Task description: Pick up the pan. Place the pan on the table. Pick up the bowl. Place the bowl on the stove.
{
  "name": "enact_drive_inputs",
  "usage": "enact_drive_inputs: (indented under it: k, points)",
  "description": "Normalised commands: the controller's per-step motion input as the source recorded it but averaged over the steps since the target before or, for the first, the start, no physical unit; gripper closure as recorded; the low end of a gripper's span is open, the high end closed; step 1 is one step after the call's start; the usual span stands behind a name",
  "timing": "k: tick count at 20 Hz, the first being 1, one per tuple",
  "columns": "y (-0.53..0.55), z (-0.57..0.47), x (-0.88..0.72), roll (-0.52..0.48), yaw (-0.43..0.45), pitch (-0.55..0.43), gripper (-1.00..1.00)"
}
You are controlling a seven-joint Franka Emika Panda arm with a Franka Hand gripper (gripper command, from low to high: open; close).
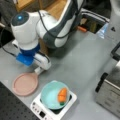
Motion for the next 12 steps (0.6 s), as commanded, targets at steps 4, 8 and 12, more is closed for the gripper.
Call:
enact_drive_inputs:
  k: [4,8,12]
  points:
    - [0.09,0.06,-0.28,0.004,-0.09,-0.115,-1.0]
    - [0.07,0.13,-0.21,-0.038,-0.054,-0.013,-1.0]
    - [0.01,0.24,-0.13,-0.054,0.021,-0.007,-1.0]
